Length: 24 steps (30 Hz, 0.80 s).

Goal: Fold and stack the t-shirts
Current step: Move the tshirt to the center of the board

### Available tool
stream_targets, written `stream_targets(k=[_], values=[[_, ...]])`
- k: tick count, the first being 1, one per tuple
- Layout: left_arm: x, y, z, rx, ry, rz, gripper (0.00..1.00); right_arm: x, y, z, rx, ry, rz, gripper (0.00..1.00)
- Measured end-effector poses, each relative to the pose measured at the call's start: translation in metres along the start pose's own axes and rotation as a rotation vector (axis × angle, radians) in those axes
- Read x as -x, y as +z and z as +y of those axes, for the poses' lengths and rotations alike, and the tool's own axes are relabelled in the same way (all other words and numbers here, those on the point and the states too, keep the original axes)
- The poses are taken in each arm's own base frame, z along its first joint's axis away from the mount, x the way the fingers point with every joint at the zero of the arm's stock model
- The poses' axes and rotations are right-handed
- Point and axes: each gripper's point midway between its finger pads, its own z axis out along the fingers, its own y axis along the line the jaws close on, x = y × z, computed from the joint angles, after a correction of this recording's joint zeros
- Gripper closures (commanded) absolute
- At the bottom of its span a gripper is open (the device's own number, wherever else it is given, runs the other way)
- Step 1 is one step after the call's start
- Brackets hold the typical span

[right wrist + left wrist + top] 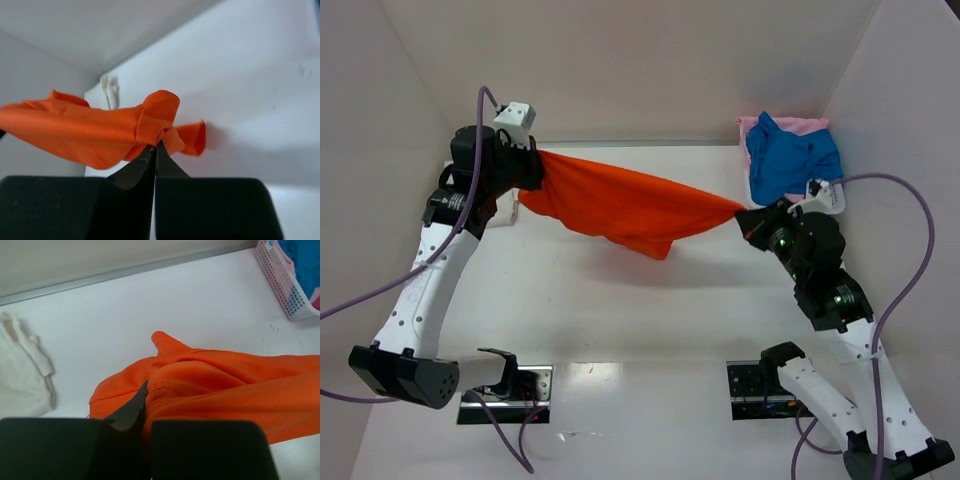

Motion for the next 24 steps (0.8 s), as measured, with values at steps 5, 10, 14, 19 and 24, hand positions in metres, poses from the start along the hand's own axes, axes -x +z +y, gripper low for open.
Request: stream_targets(k=[5,10,14,19,24], values=[[-0.012,0.01,-0.007,-0.054,-0.01,0.055,1.0,-0.089,-0.007,-0.061,-0.138,0.101,0.252,1.0],[-0.019,0.022,-0.014,-0.111,-0.008,0.105,1.0,-0.112,-0.028,-0.071,-0.162,0.148,0.335,1.0],[-0.027,0.035,-0.014,-0.119,-0.001,0.143,0.98,-0.115,-0.035,-0.064,-0.125,0.176,0.35,1.0],[-0.04,0.041,-0.011,-0.1,-0.009,0.189,0.93,-0.122,-0.032,-0.069,-0.15,0.19,0.38,1.0],[-0.047,0.042,-0.003,-0.058,-0.008,0.204,0.92,-0.125,-0.029,-0.071,-0.167,0.194,0.392,1.0]])
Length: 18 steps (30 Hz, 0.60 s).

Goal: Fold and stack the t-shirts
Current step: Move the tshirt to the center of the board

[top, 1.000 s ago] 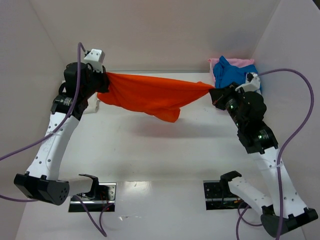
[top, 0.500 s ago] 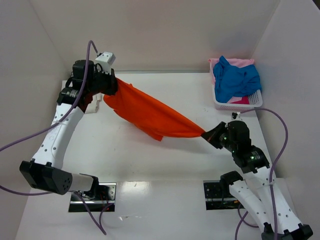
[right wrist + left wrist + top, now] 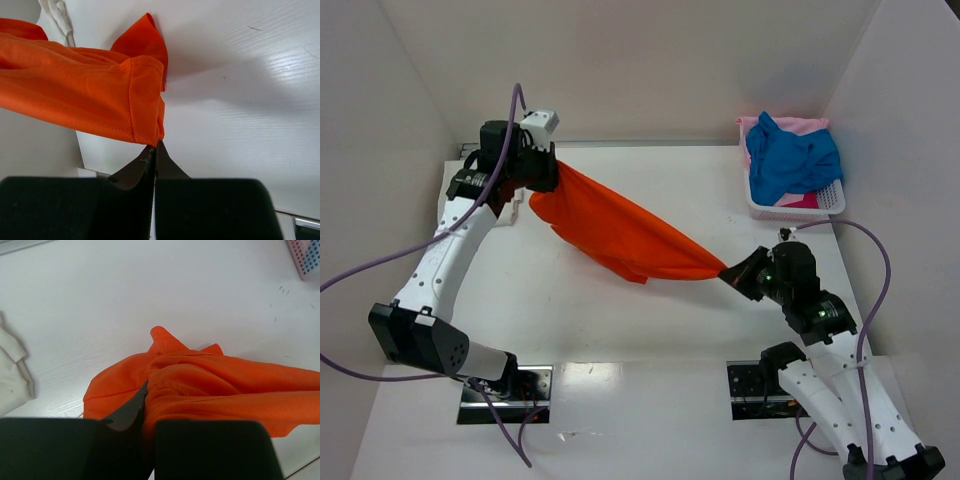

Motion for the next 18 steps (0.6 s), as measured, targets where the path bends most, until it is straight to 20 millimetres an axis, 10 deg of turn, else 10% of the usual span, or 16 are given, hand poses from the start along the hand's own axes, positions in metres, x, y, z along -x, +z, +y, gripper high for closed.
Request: stream_targets(k=[9,12,18], values=[[-0.063,0.006,-0.049,-0.252,0.037,0.181,0.85,-0.01,0.01,-0.018,-0.044,0.018,0.026,1.0],[-0.073,-0.001,-0.088,-0.424,0.084,0.212,0.27,-0.01,0.012,-0.018,-0.048,0.02,0.028,1.0],[-0.081,-0.007,-0.106,-0.494,0.074,0.237,0.01,-0.01,0.02,-0.024,-0.086,0.018,0.038,1.0]])
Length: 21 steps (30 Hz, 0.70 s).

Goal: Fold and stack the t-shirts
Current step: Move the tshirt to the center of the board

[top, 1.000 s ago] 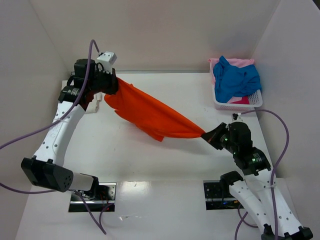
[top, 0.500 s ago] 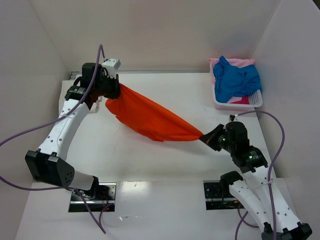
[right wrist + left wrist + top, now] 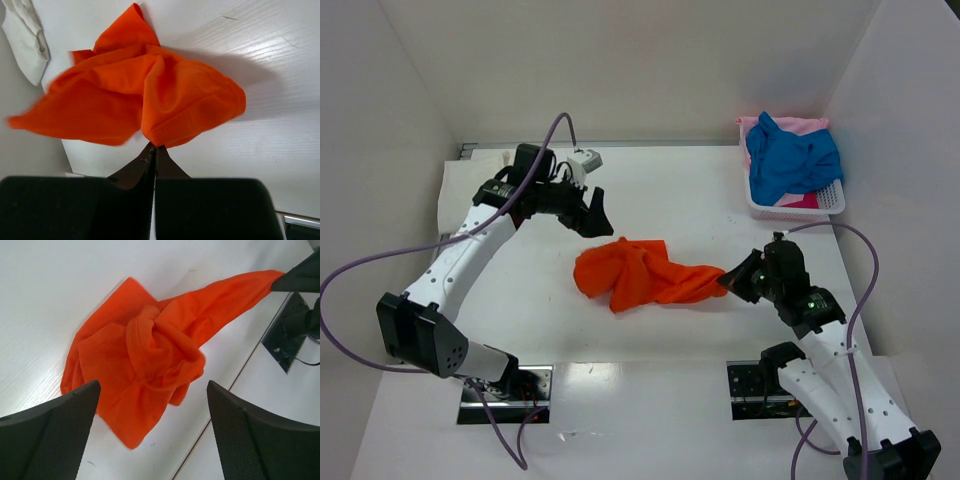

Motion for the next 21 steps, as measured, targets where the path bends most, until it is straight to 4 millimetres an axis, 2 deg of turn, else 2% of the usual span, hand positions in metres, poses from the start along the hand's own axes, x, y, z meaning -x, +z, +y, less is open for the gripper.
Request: stream_targets(k=[5,12,17,21], values=[[-0.013,0.001,0.012,0.065,-0.046,0.027,0.01,0.002,0.001,-0.001,-0.007,0.0,-0.009,1.0],[-0.021,0.007,0.017,0.083,-0.103,0.049,0.01,0.003,0.001,0.0,-0.003,-0.002,-0.015,1.0],[-0.05,0.029,0.03,0.11,-0.216,0.132,0.03,0.004,0.001,0.001,0.002,-0.004,-0.018,1.0],[-0.088,0.042,0.035,0.13,-0.346,0.211,0.06,0.004,0.001,0.001,0.001,-0.007,-0.018,1.0]])
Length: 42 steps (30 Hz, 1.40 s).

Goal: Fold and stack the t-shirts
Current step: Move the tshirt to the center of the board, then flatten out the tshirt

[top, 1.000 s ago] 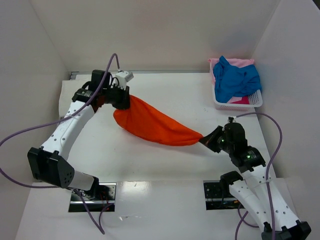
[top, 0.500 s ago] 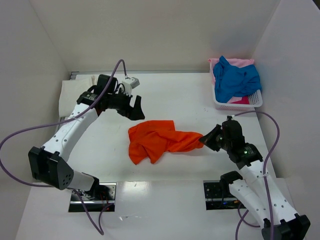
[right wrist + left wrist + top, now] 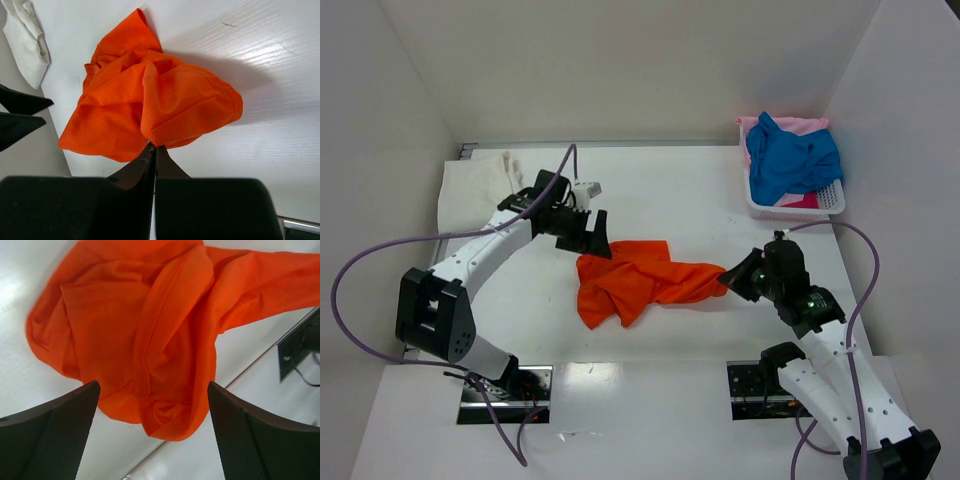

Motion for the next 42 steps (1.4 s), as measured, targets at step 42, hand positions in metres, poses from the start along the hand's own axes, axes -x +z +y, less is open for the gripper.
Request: stream_targets(k=[42], values=[[-0.013,0.049,0.065,0.152,-0.528,-0.211,0.12,0.001,0.005,-0.001,-0.005,-0.027,0.004,1.0]])
